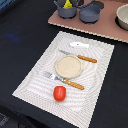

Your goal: Interact with the objects in diverse but meaningful ways.

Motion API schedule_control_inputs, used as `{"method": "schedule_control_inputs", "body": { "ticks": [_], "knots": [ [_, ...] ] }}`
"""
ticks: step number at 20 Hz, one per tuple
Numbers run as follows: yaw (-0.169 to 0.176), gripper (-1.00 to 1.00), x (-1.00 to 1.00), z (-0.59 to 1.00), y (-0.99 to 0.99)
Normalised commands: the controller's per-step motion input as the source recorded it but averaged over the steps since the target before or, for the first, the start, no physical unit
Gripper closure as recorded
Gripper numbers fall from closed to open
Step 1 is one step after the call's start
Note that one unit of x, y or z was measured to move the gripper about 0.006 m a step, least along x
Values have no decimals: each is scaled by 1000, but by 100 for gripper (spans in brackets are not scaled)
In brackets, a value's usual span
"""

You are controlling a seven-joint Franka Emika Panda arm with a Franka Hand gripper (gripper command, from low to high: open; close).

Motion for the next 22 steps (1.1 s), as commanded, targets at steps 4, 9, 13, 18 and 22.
{"method": "schedule_control_inputs", "body": {
  "ticks": [4,9,13,18,22],
  "knots": [
    [0,100,0,-332,271],
    [0,100,0,-308,255],
    [0,100,0,-219,262],
    [0,100,0,-214,249],
    [0,-100,0,-126,229]
  ]
}}
